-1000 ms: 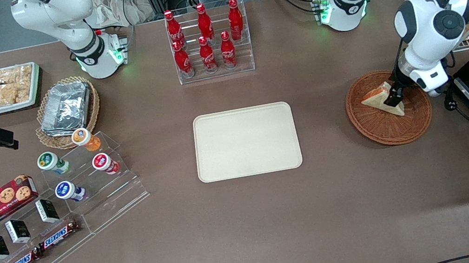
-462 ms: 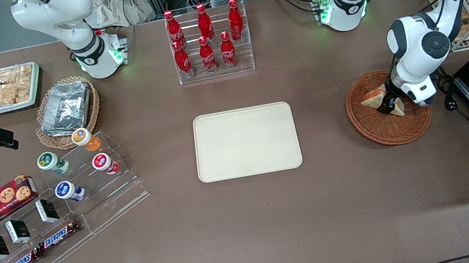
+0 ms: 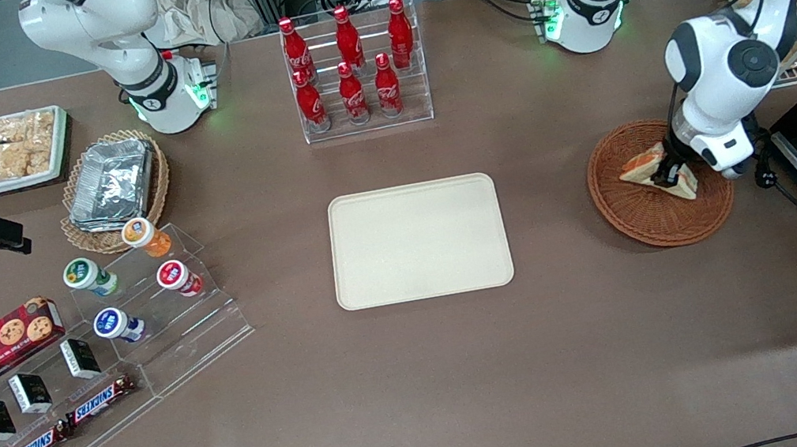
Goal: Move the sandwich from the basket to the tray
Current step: 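Lift the sandwich and carry it over the white tray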
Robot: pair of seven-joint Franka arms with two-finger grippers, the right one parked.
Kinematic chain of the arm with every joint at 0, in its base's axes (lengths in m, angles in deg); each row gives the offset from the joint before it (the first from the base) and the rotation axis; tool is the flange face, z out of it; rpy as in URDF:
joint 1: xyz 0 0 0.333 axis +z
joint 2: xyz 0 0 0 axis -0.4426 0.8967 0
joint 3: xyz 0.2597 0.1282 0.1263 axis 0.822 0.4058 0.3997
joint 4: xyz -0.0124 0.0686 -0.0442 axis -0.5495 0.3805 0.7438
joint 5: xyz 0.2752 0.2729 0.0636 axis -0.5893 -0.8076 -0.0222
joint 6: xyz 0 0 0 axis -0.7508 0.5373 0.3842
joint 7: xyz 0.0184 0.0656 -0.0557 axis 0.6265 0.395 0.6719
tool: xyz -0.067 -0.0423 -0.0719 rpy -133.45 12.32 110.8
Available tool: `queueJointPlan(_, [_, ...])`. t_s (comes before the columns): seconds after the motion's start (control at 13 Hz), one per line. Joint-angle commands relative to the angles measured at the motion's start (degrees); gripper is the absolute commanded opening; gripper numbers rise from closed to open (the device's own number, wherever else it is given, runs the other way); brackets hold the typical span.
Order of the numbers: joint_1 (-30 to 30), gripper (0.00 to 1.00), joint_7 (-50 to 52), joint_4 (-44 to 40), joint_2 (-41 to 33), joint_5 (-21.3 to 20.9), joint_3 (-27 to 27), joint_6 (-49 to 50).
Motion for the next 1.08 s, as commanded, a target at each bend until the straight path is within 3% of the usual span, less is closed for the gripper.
queueJointPlan(0.0, [-1.06, 0.00, -5.32, -2.11, -12.70, -0.51, -3.39, 14.66])
queueJointPlan(0.15, [-3.16, 0.00, -10.16, -11.56, -13.60, 0.01, -6.29, 27.13])
queueJointPlan(0.38, [-8.95, 0.00, -11.06, -27.75, -8.17, 0.54, -8.68, 42.02])
queueJointPlan(0.69, [-20.98, 0.00, -13.77, -31.65, -5.17, 3.79, -8.77, 38.29])
queueJointPlan(1.0, [-30.50, 0.00, -14.05, -32.09, 5.09, 3.36, -8.77, 27.84])
